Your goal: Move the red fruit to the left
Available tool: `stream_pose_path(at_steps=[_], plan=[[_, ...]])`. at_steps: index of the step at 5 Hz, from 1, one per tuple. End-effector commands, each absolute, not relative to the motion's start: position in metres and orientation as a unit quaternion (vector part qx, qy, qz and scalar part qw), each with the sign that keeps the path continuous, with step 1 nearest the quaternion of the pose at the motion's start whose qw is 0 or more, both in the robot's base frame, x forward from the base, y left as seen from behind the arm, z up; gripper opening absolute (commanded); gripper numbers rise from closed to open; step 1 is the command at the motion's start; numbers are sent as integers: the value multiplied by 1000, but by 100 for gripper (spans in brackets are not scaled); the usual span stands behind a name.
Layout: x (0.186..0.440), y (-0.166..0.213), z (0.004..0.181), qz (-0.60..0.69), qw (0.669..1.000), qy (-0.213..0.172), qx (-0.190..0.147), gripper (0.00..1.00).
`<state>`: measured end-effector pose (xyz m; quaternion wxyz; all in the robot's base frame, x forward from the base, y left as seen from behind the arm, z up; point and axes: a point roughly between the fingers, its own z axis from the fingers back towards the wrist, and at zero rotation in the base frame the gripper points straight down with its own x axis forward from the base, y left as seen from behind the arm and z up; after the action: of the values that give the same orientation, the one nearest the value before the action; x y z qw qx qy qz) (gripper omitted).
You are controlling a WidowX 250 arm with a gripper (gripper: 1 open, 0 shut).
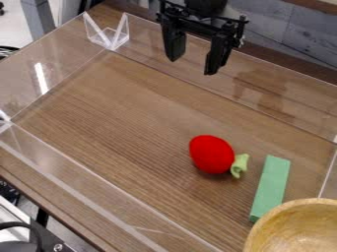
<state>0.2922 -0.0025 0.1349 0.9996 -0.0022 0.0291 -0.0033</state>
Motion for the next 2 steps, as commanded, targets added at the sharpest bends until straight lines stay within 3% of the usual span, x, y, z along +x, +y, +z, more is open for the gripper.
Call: stream_pose_path(at_steps=[1, 2], plan=[[279, -8, 128, -34, 999, 41, -6, 100], [263, -29, 116, -62, 997, 54, -8, 100]])
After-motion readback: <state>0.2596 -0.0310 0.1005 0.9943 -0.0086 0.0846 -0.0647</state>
